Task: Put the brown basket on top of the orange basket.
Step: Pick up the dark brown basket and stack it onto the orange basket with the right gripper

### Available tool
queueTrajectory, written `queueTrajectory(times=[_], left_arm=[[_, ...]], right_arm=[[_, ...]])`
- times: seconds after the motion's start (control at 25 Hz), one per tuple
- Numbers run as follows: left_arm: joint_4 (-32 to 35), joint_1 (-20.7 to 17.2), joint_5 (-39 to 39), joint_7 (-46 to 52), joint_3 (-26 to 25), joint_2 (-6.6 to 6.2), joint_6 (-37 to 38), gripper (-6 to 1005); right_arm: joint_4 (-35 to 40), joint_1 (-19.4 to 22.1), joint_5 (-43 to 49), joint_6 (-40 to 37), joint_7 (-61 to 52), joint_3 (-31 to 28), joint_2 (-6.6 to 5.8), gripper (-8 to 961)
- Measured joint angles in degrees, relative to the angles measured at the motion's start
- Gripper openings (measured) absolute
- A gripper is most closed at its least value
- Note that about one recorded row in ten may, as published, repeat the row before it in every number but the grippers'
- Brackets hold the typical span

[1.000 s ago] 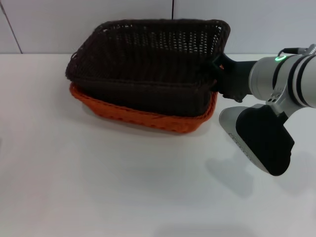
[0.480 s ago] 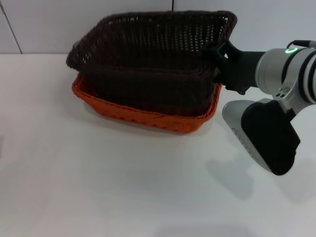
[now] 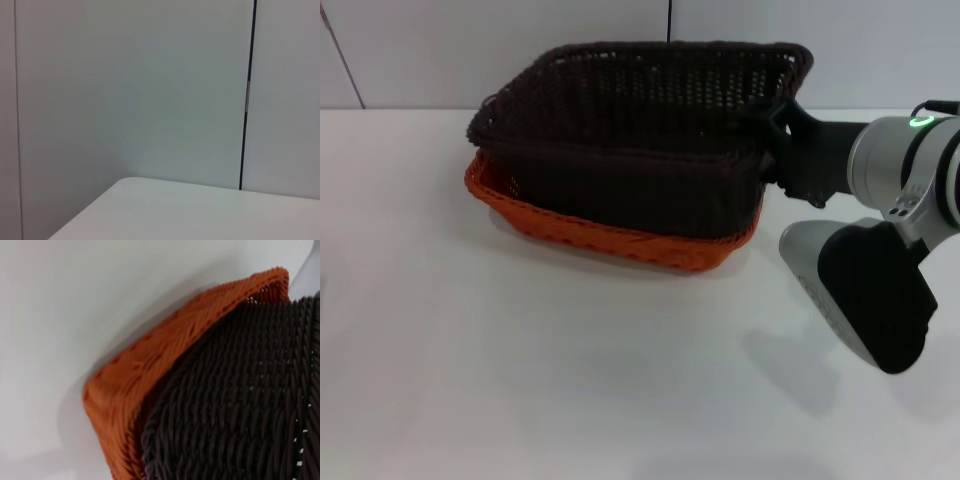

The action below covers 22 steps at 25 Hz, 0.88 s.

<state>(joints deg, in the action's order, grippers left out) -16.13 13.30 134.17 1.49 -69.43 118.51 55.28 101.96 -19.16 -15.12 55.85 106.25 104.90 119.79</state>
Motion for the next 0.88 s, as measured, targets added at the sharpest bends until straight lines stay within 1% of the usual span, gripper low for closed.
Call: queueTrajectory(times=[0.36,0.52,0.68,0.76,0.88], left_arm=[[0.46,0.15,-0.04,0.24,-0.08,0.21,0.00,770],[0.52,0.24,-0.06,1.17,-0.02,0.24,-0.01,770],[0.16,-0.01,-0.06,1.50,0.00,0.31,-0.02,770],[0.14,-0.11,-0.06,1.52,0.00,0.31,-0.03,770],[0.09,-0.21,-0.06,1.54,0.00,0.32,-0.04,770]], right_arm=[[-0.48,-2.09,0.65,-1.14,-1.42,-0.51,-0.63,638],[-3.67,-2.79,3.51,-2.57,-1.59,0.46,-0.93,638],[-8.51,-2.84,7.13,-8.50,-2.66,3.21,-1.09,643],[-10.69,-2.76,9.64,-13.05,-4.28,4.16,-1.13,647],[-12.61,-2.33,11.44,-17.71,-5.94,5.37,-1.13,647]])
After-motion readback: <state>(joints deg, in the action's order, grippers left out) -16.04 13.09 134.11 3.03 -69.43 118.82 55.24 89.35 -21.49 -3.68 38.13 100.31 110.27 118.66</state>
